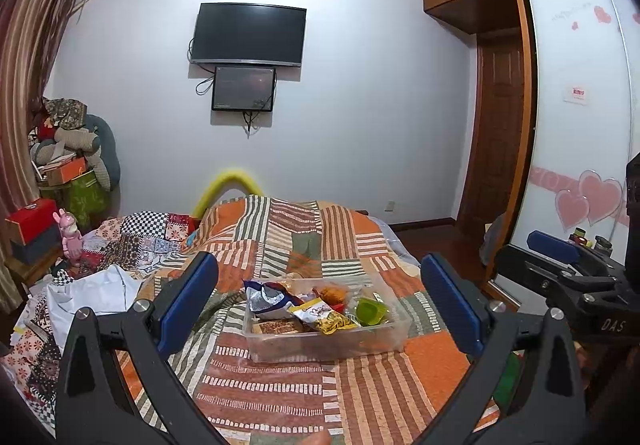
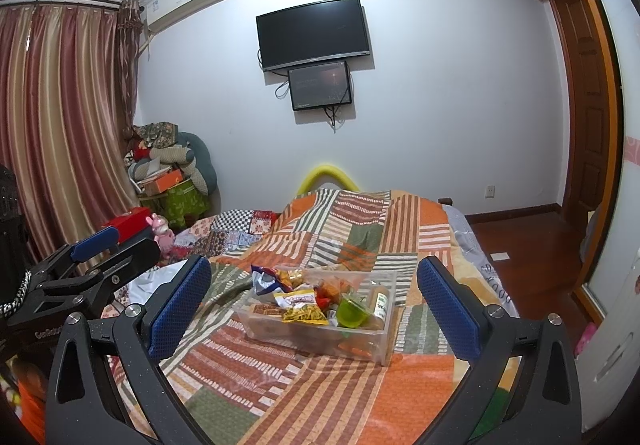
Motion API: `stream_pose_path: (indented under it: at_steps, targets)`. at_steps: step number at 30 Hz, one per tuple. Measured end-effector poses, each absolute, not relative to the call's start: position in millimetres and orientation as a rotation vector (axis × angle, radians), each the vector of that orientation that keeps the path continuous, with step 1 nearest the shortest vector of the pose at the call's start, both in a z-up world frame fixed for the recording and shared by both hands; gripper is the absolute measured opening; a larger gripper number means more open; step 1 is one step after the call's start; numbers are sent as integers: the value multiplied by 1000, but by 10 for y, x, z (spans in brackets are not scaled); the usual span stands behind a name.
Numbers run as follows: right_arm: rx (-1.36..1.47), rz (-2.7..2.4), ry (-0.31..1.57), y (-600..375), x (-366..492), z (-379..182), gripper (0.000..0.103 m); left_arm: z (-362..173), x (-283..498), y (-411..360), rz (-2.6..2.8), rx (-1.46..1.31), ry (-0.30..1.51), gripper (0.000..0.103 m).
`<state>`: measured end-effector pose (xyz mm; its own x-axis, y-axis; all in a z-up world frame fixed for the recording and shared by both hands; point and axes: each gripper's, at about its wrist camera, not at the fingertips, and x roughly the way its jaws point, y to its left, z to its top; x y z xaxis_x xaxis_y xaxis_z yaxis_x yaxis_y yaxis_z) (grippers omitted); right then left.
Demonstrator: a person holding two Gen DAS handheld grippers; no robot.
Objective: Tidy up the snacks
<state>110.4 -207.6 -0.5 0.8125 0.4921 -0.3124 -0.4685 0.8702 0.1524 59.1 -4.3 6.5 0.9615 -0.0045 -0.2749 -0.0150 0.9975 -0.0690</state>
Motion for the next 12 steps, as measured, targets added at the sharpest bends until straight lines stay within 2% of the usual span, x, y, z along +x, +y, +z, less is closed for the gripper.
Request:
stream_pose_path:
  at_steps: [12]
  targets:
    - [65, 513, 363, -2050, 1158, -29, 103, 22, 597, -3, -17, -102, 299, 103]
